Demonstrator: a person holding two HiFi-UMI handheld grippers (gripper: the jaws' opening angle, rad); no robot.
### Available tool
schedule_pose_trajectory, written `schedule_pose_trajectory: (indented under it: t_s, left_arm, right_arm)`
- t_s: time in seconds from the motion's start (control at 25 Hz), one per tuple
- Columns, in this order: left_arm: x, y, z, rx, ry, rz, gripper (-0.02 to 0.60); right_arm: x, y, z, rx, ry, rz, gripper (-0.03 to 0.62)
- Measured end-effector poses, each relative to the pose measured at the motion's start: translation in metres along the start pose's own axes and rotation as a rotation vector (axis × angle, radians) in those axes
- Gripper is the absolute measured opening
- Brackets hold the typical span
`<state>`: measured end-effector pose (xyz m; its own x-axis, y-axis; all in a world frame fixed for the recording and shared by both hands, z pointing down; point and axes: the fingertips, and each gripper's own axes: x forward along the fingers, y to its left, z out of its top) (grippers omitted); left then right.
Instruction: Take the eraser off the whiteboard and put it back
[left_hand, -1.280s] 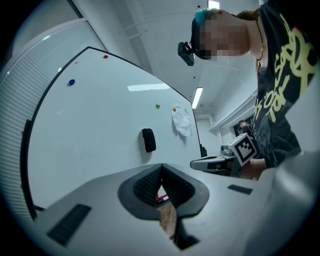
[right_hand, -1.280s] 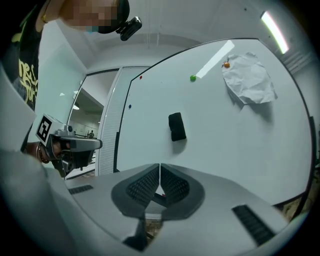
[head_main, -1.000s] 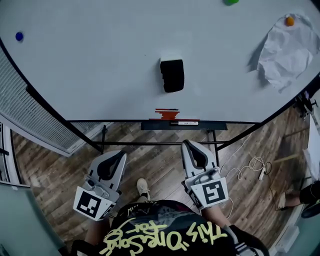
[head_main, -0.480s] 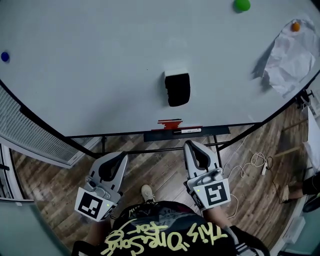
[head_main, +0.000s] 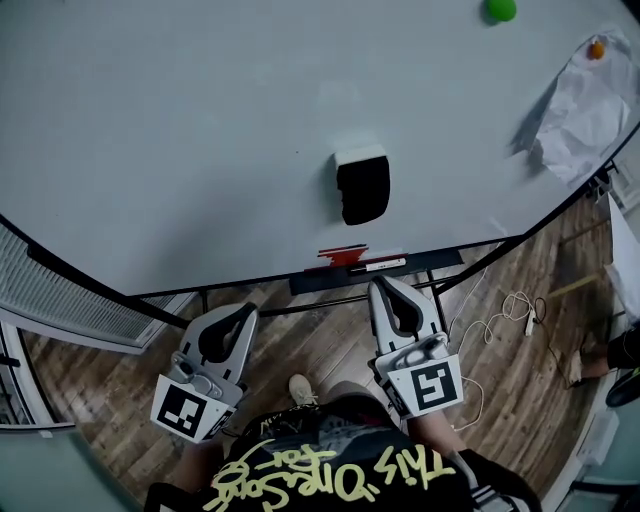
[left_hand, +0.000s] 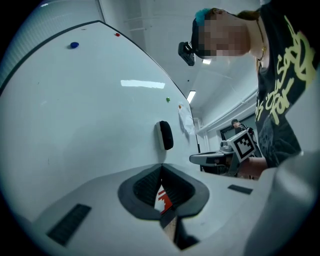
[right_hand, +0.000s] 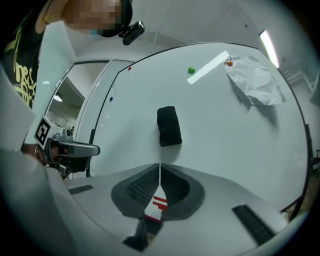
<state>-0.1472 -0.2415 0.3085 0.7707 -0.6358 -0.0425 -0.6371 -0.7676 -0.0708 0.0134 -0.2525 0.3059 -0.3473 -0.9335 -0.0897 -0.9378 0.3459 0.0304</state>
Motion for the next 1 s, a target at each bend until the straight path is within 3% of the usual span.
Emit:
schedule_pose_trajectory:
  t_s: [0.84,1.0]
  left_arm:
    - [0.001,0.006,-0.005,-0.013,-0.024,-0.023,0.008]
    - [-0.004,0.013,-0.009,-0.009,-0.014,0.002,0.008]
  right_arm:
    - [0.020,-0.008,0.037,-0.035,-0.068,-0.080,0.014]
    - [0.027,-0.008,0.046,-0.038,-0.081,-0.082,0.099]
